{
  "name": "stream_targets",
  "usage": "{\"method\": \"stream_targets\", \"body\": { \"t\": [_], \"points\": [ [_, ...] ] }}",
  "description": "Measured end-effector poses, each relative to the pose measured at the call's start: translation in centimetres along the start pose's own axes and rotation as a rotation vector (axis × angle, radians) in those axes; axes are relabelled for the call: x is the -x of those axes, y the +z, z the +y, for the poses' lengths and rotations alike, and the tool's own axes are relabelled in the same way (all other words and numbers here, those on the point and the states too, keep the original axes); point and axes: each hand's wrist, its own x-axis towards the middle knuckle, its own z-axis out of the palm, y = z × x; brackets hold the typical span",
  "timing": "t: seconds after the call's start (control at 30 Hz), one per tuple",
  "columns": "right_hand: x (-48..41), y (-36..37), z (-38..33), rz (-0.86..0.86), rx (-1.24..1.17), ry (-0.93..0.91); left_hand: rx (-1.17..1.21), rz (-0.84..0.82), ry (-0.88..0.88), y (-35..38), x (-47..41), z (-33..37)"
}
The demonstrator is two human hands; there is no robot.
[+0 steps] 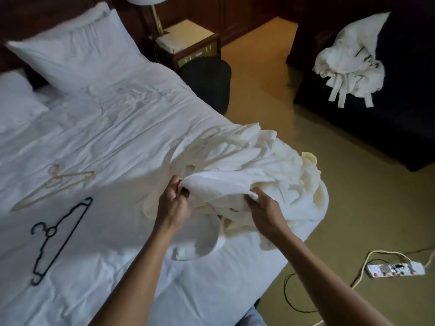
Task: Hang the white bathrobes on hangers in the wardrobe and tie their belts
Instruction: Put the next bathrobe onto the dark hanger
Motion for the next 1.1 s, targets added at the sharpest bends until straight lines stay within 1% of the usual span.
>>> {"method": "stream_targets", "body": {
  "t": [0.07,0.17,0.23,0.3,0.37,0.43,0.47,0.53,0.57,0.63,0.67,0.73,0.77,0.83,0.87,0.9,0.93,1.0,1.03,1.1],
  "points": [
    [3.0,1.6,-3.5,0.032,-0.062,-0.063,0.040,0.033,0.058,-4.6,2.5,0.1],
    [7.1,5.0,-7.9,0.025,-0.087,-0.140,0.115,0.010,0.086,-11.6,6.1,-1.2],
    [9.5,7.8,-10.1,0.018,-0.058,-0.196,0.187,0.037,0.091,-15.9,8.8,-2.1],
    [11.8,10.7,-12.1,-0.006,0.046,-0.290,0.252,0.087,0.090,-19.8,11.5,-2.5],
    [13.6,13.9,-14.1,-0.124,0.195,-0.384,0.264,0.090,0.085,-22.9,13.9,-2.1],
    [15.6,17.4,-16.4,-0.245,0.294,-0.392,0.243,0.041,0.116,-25.0,16.0,-1.2],
    [16.4,19.1,-17.5,-0.309,0.270,-0.372,0.214,0.019,0.150,-25.9,17.0,-0.5],
    [17.9,21.6,-19.7,-0.385,0.127,-0.316,0.154,0.039,0.215,-27.6,18.8,0.6],
    [18.4,22.2,-20.7,-0.397,0.088,-0.311,0.140,0.083,0.234,-28.6,19.4,0.7],
    [18.8,22.5,-22.3,-0.393,0.067,-0.366,0.176,0.152,0.227,-31.2,20.4,-0.3],
    [19.0,22.4,-23.0,-0.401,0.026,-0.388,0.248,0.154,0.206,-32.6,20.9,-1.2],
    [19.5,21.8,-24.4,-0.459,-0.195,-0.382,0.398,0.022,0.175,-34.8,22.0,-3.3],
    [19.8,21.4,-25.1,-0.488,-0.327,-0.358,0.402,-0.066,0.152,-35.2,22.5,-4.3],
    [20.6,20.5,-26.8,-0.550,-0.554,-0.290,0.303,-0.242,0.080,-34.5,23.2,-6.1],
    [20.9,20.0,-27.7,-0.570,-0.629,-0.272,0.245,-0.277,0.057,-33.6,23.3,-6.7],
    [21.0,19.5,-28.7,-0.576,-0.690,-0.243,0.206,-0.257,0.049,-32.7,23.1,-7.5],
    [20.9,18.9,-29.6,-0.561,-0.751,-0.195,0.212,-0.192,0.041,-32.0,22.8,-7.8],
    [19.7,17.7,-30.5,-0.532,-0.827,-0.105,0.300,0.014,0.009,-31.4,21.6,-7.6],
    [18.6,17.1,-30.6,-0.521,-0.825,-0.081,0.351,0.132,-0.012,-31.7,21.0,-7.3],
    [16.1,16.1,-29.9,-0.486,-0.717,-0.078,0.482,0.323,-0.029,-33.1,19.9,-6.0]
  ]
}}
